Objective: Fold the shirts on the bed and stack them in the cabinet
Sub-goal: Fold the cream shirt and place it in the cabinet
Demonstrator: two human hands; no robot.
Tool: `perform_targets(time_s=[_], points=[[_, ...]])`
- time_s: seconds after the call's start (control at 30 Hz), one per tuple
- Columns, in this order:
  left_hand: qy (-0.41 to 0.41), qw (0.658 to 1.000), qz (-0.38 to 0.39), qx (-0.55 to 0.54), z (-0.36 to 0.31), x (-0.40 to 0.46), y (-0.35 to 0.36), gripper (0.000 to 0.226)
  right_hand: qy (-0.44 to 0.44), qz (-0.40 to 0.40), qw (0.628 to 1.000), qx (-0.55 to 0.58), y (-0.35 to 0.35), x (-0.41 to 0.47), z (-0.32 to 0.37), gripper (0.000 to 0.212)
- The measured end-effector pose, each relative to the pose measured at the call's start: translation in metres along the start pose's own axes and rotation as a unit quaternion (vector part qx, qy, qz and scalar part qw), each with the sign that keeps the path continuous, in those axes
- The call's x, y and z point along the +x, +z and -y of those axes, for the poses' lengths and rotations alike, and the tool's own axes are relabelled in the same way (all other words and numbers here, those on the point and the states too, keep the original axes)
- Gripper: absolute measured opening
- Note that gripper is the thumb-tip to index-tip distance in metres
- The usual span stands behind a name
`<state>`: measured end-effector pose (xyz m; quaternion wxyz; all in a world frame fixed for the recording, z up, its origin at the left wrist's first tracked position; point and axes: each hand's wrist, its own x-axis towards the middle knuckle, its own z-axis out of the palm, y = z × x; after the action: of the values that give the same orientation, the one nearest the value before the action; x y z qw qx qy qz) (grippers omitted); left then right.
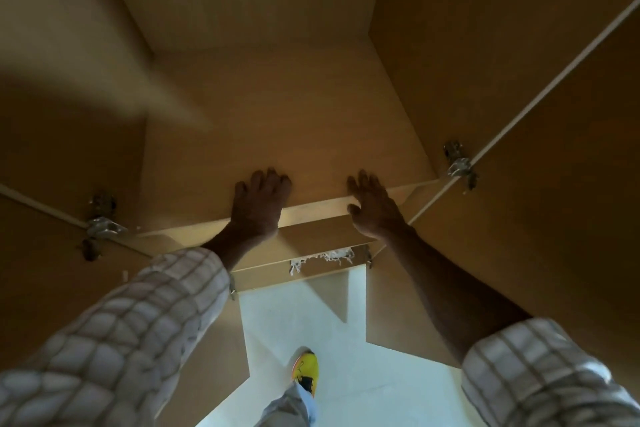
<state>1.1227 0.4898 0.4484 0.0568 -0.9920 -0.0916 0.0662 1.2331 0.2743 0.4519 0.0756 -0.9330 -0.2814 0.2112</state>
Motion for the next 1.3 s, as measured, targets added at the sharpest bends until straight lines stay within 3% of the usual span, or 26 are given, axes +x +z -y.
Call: perform_targets(time_s=[0.07, 0.13, 0.27, 0.33, 0.47, 0.63, 0.73, 0.83, 0.93, 1.07, 1.2, 1.3], points=[[-0.003, 0.995, 0.093, -0.037, 0.008, -0.007, -0.023, 0.1, -0.001, -0.003, 0.999, 0.049, 0.001, -0.022, 0.001, 0.068], [-0.011, 0.986, 0.146, -0.085, 0.008, -0.016, -0.042, 0.095, 0.017, -0.026, 0.997, 0.076, 0.004, -0.049, 0.0, 0.065], [-0.033, 0.962, 0.108, -0.249, -0.025, -0.045, -0.07, 0.073, 0.037, -0.127, 0.983, 0.125, 0.002, -0.12, 0.001, 0.053], [-0.01, 0.947, 0.073, -0.311, -0.059, -0.066, -0.088, 0.066, 0.036, -0.22, 0.966, 0.134, -0.004, -0.172, -0.001, 0.042], [0.103, 0.917, 0.025, -0.384, -0.13, -0.106, -0.13, 0.058, 0.068, -0.386, 0.912, 0.125, -0.004, -0.27, -0.01, 0.016], [0.251, 0.855, -0.067, -0.448, -0.205, -0.148, -0.206, 0.055, 0.153, -0.452, 0.866, 0.15, -0.004, -0.358, -0.024, 0.006], [0.298, 0.818, -0.107, -0.48, -0.241, -0.168, -0.25, 0.065, 0.188, -0.506, 0.814, 0.215, -0.018, -0.377, -0.043, 0.021], [0.279, 0.803, -0.137, -0.508, -0.265, -0.18, -0.279, 0.083, 0.151, -0.432, 0.81, 0.367, -0.042, -0.377, -0.059, 0.061], [0.249, 0.817, -0.171, -0.491, -0.275, -0.184, -0.293, 0.097, 0.082, -0.325, 0.847, 0.413, -0.059, -0.377, -0.061, 0.058], [0.24, 0.844, -0.169, -0.45, -0.274, -0.19, -0.293, 0.091, 0.099, -0.325, 0.858, 0.384, -0.059, -0.378, -0.062, 0.053], [0.22, 0.847, -0.181, -0.448, -0.261, -0.201, -0.287, 0.085, 0.135, -0.336, 0.856, 0.369, -0.058, -0.372, -0.039, 0.063], [0.193, 0.85, -0.171, -0.459, -0.237, -0.209, -0.284, 0.062, 0.141, -0.345, 0.866, 0.333, -0.058, -0.363, -0.014, 0.07]])
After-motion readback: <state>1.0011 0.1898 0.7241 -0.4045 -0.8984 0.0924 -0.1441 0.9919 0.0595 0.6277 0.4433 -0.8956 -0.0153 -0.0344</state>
